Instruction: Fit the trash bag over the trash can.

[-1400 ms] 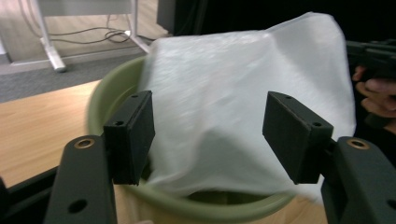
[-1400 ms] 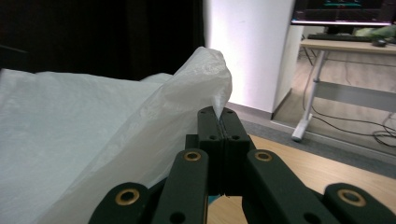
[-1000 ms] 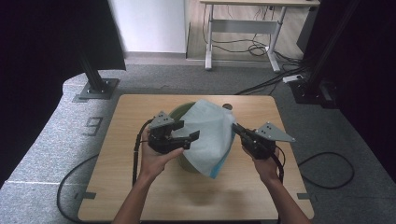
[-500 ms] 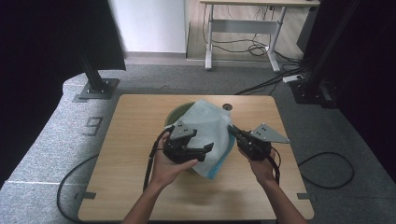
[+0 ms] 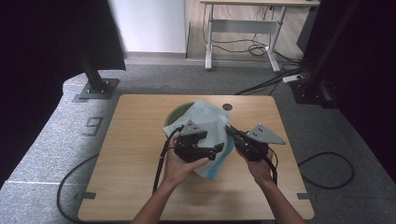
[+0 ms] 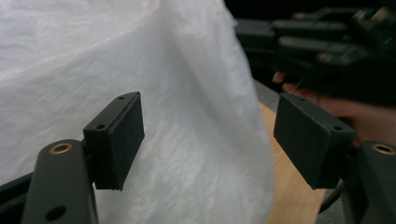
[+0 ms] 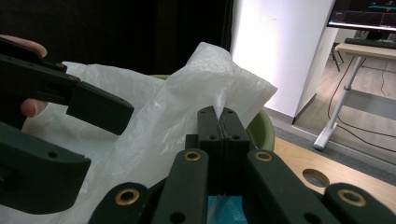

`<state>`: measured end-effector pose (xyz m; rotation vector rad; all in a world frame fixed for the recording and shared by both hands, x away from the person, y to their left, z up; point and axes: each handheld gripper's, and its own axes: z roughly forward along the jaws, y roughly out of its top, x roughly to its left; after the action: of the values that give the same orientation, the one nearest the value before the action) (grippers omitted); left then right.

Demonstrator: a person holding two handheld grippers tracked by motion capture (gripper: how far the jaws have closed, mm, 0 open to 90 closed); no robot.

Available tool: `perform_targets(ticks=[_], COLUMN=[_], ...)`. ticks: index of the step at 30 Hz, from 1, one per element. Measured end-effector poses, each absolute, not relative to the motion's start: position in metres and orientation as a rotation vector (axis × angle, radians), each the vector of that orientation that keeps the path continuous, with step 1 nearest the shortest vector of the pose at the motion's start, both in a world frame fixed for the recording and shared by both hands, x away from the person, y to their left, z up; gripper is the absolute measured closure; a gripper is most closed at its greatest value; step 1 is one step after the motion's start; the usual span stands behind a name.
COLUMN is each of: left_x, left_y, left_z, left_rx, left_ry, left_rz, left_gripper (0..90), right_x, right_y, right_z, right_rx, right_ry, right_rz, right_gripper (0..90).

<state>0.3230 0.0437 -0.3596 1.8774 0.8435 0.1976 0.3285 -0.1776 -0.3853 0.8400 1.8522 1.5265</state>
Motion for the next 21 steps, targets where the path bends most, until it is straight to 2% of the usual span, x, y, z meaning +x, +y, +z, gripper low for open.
perform_targets(ticks=[3,5,6,11,14,18,21], left_x=[0.325,0.328,0.33,0.334,0.336,0.339,0.343], left_y=[0.036,0.032,0.031,0.033,0.035,0.04,0.048], left_z=[-0.357,-0.359,-0.36,-0.365,-0.366,-0.366,-0.364], left_rx=[1.897,1.915,1.916,1.927,1.927,1.908,1.886], left_ry=[0.841,0.861,0.871,0.839,0.825,0.83,0.836], left_rz=[0.2,0.215,0.22,0.201,0.185,0.17,0.143], left_gripper=[24.4,28.3,31.3,62.5,76.0,86.1,88.4], right_x=[0.329,0.328,0.328,0.327,0.326,0.322,0.316], right_y=[-0.177,-0.177,-0.178,-0.182,-0.186,-0.192,-0.197], right_z=[-0.385,-0.385,-0.384,-0.382,-0.381,-0.379,-0.377], right_rx=[0.846,0.846,0.846,0.846,0.839,0.836,0.823], right_ry=[1.849,1.846,1.847,1.841,1.84,1.826,1.825], right_rz=[1.526,1.529,1.531,1.55,1.563,1.587,1.592], right_gripper=[87.9,88.0,87.9,86.4,82.6,70.7,65.0])
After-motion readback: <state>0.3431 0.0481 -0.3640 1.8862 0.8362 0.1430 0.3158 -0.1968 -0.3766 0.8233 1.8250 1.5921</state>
